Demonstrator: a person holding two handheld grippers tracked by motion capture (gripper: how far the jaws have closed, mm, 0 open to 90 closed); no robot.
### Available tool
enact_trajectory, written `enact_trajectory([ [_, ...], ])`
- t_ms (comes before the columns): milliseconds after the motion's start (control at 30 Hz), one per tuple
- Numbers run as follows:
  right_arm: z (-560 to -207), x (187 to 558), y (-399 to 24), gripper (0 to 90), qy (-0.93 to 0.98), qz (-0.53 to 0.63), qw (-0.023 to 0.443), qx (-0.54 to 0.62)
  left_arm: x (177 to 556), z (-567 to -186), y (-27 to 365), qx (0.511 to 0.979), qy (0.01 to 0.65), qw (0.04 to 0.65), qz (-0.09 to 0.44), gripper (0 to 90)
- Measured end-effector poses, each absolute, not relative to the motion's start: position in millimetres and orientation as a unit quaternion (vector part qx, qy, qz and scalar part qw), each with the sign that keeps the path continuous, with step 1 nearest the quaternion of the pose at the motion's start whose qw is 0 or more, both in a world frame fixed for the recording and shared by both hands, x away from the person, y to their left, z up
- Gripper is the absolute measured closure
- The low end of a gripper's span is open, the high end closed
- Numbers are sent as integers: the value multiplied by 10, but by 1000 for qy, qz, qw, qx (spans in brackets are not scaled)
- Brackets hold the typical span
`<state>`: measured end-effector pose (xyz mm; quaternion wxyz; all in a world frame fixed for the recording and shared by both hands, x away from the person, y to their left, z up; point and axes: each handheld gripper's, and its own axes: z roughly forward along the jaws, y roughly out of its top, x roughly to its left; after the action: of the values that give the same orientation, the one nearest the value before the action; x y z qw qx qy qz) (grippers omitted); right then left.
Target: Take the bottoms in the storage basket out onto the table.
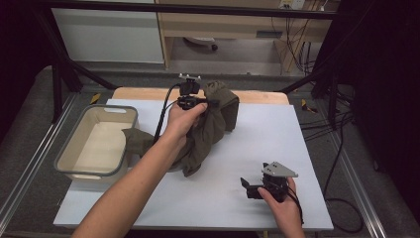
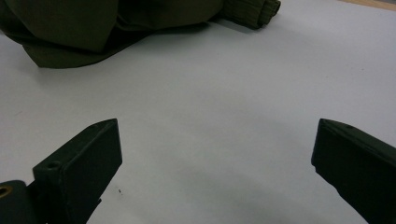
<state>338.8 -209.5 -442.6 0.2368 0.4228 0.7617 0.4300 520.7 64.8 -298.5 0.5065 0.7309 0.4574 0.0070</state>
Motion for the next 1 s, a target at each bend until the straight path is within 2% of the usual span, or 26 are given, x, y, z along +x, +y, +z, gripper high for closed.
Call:
enact_trajectory([
  [800,-4434,3380,-2078,24,766,426,238,417,5158,-3499,714,746,459,482,19,811],
  [1000,-4440,3383,-2069,24,769,425,236,416,5082,-3511,618,738,455,497,-12,811],
])
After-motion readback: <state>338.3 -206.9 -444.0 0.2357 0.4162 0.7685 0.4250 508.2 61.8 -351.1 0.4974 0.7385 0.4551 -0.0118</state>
